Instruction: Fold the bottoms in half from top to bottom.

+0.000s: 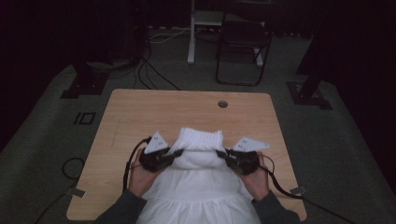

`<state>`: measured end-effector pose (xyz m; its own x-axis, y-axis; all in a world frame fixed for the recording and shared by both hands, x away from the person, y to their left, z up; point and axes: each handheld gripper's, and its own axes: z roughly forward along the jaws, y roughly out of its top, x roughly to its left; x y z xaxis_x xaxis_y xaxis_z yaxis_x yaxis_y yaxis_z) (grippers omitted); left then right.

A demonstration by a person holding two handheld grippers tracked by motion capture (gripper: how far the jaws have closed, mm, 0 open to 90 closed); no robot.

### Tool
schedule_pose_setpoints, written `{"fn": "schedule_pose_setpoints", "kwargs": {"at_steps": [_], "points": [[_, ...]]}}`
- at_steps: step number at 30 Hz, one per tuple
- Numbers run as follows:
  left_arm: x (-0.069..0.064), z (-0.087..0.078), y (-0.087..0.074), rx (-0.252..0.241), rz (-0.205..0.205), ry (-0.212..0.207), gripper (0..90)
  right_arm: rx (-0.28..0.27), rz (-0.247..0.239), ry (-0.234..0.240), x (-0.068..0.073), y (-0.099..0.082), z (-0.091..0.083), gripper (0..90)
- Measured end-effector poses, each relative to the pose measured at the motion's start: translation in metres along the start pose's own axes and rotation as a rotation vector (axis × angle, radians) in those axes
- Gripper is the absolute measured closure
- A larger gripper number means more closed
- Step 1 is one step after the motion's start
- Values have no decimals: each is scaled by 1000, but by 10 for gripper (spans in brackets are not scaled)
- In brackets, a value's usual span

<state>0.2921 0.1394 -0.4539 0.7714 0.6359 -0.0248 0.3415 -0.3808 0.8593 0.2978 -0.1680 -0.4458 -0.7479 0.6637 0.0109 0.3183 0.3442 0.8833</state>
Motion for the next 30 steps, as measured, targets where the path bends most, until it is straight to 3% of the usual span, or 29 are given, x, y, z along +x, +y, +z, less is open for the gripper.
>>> {"fn": "schedule_pose_setpoints", "kwargs": {"at_steps": [1,2,4,5,7,8,9,10,12,16,17,20,24,27,28,30], "points": [[-4,1,-11,24,-7,-15,780,21,-14,-5,8,-13,2,827],[-4,1,-11,24,-7,-15,779,38,-12,-5,13,-25,4,828],[-14,11,-44,108,-42,-15,778,83,-6,12,21,-45,11,827],[-15,16,-52,130,-61,-21,778,125,-12,13,26,-58,18,826],[-18,28,-72,195,-89,-27,781,186,-22,6,31,-74,30,826],[-18,28,-72,195,-89,-27,782,186,-22,6,31,-74,30,826],[-17,39,-88,237,-109,-24,781,232,3,18,31,-87,42,826],[-14,41,-91,236,-127,-32,780,250,5,18,30,-90,46,826],[-7,44,-93,228,-161,-48,779,289,18,23,29,-95,54,826],[-2,48,-90,230,-149,-32,781,297,15,17,26,-92,62,826],[2,53,-85,242,-129,-8,781,297,20,6,21,-89,67,826],[8,61,-78,244,-141,23,780,294,11,-21,13,-84,75,827],[13,73,-68,253,-152,62,778,290,-6,-66,-7,-75,93,831],[18,82,-61,266,-135,83,772,291,28,-67,-31,-64,110,831],[18,82,-61,266,-135,83,773,291,28,-67,-31,-64,110,831],[35,94,-51,286,-113,107,774,308,44,-84,-42,-55,121,829]]}}
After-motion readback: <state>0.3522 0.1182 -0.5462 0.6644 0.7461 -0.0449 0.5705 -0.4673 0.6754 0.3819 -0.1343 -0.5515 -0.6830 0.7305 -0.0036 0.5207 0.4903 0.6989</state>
